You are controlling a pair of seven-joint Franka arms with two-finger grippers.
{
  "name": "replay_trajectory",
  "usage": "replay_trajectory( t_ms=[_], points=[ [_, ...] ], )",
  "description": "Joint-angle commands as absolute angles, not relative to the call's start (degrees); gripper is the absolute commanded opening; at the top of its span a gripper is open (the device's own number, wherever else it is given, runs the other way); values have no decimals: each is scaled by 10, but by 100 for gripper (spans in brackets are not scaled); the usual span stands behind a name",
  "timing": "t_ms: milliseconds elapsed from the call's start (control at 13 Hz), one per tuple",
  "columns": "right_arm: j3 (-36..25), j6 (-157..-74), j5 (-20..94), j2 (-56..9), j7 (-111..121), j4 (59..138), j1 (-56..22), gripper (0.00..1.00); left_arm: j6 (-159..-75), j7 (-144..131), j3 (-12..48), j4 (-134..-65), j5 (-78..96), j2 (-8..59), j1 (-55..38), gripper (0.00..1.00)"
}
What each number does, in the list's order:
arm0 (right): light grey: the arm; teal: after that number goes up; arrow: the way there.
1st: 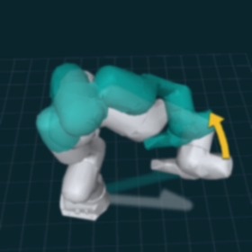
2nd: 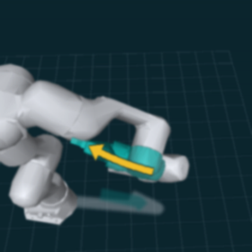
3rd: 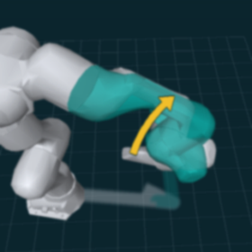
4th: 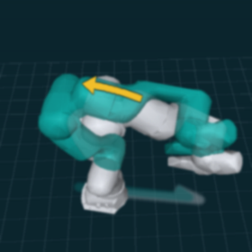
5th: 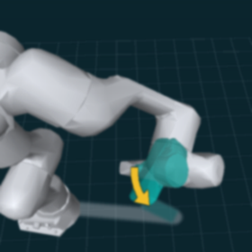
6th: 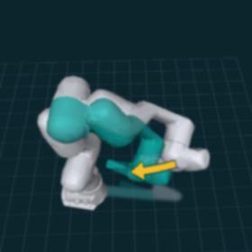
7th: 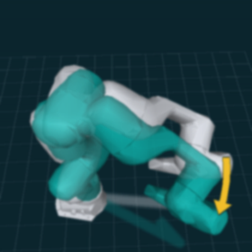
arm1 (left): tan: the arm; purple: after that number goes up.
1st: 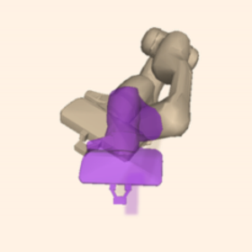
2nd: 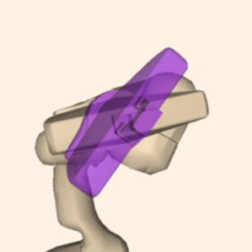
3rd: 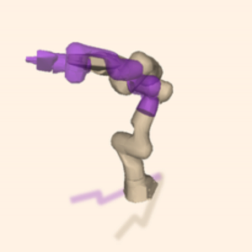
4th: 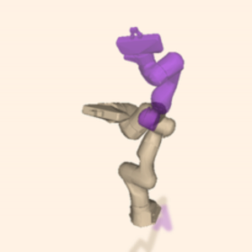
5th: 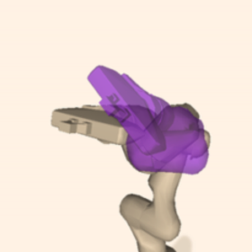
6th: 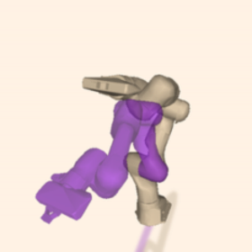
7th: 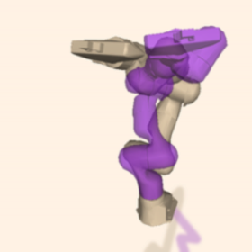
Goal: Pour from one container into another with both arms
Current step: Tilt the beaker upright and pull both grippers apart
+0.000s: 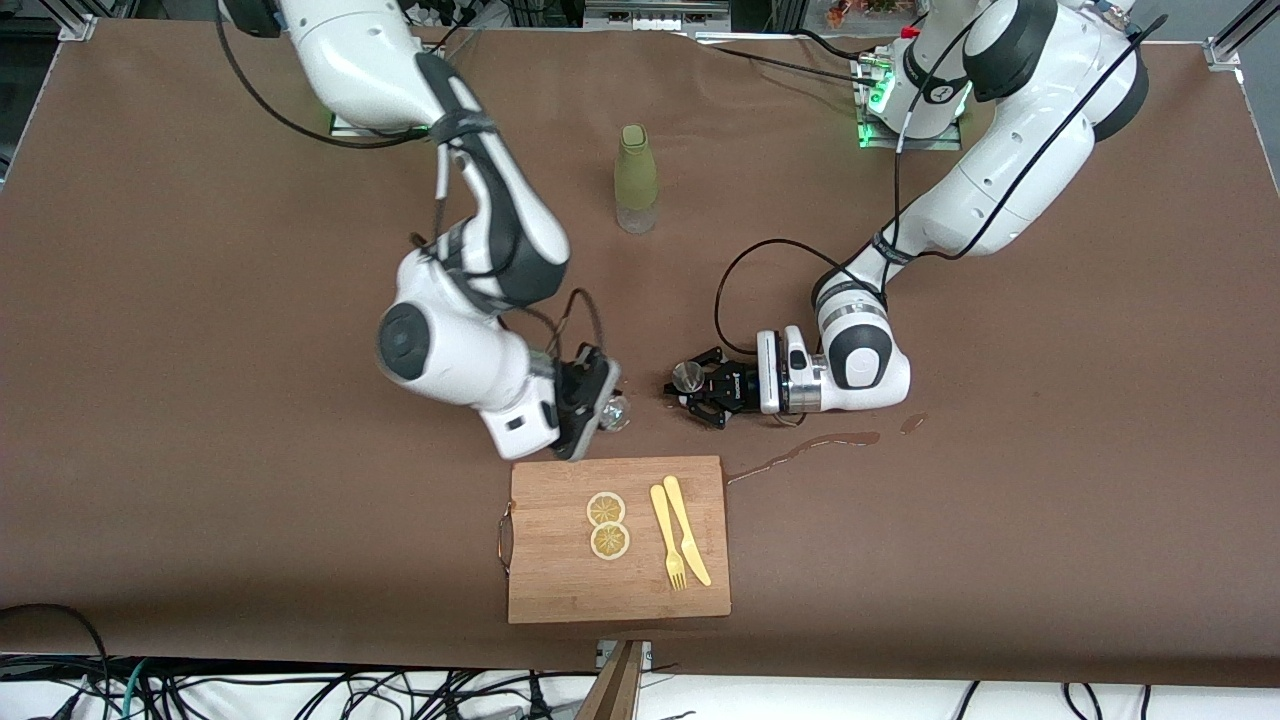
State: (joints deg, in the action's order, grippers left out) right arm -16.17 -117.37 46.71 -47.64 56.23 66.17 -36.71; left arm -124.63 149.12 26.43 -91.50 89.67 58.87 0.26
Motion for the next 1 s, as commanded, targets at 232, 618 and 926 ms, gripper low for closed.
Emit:
replay_trajectory(
  t_ms=[232, 618, 926],
  points=[
    [-50, -1178, 558, -332, 792, 905, -188, 19, -1247, 1476, 252, -925, 921, 545, 19, 0],
    [-49, -1143, 595, -286, 1053, 1048, -85, 20, -1212, 1427, 204, -929, 915, 512, 48, 0],
    [-50, -1101, 594, -294, 1257, 1107, 19, 20, -1087, 1394, 110, -928, 893, 491, 65, 0]
  ],
)
